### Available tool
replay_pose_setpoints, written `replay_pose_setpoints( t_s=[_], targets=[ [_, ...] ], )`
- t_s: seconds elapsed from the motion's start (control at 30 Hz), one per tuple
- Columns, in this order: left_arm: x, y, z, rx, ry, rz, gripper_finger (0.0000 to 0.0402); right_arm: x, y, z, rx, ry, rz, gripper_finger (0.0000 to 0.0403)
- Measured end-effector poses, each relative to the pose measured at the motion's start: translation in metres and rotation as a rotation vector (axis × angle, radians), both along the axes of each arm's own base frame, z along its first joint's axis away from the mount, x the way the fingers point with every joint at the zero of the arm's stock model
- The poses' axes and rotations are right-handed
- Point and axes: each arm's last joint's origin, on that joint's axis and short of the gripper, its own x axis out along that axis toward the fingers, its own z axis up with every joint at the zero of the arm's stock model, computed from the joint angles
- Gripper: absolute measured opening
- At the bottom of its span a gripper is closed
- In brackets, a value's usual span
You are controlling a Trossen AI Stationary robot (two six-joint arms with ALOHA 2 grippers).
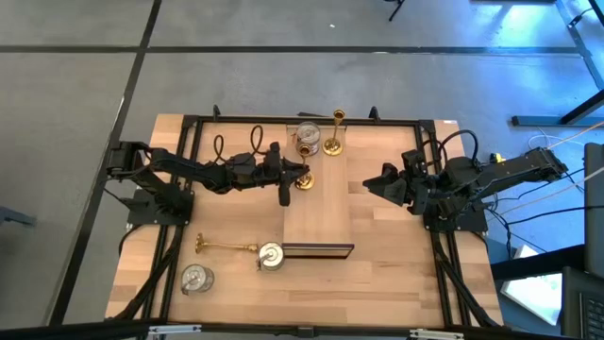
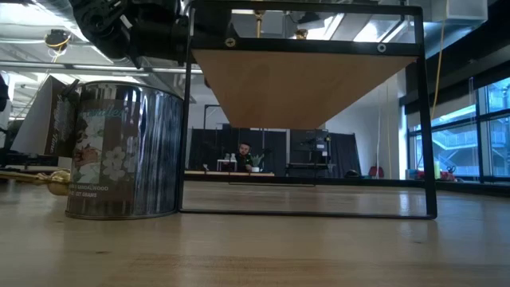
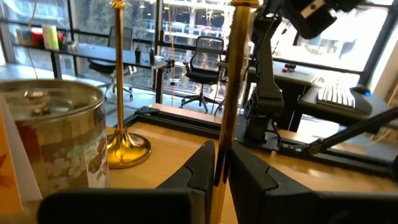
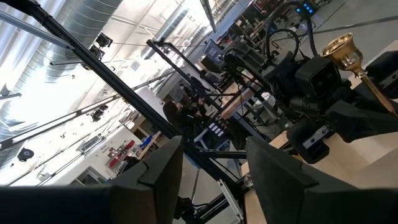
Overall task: Pick & Place candle stick holders
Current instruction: Put the right gold candle holder on the shelf
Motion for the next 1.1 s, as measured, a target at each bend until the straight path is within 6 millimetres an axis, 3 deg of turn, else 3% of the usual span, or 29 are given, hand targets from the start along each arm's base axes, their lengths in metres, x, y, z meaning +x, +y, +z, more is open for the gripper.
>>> replay_pose_setpoints(
  t_s=[1.1],
  targets=[
    [0.0001, -0.0006, 0.0010, -0.183, -0.057, -0.019, 0.0096, 0.0000, -0.0003, -0.0001, 0.001, 0.001, -0.010, 0.0181]
  ],
)
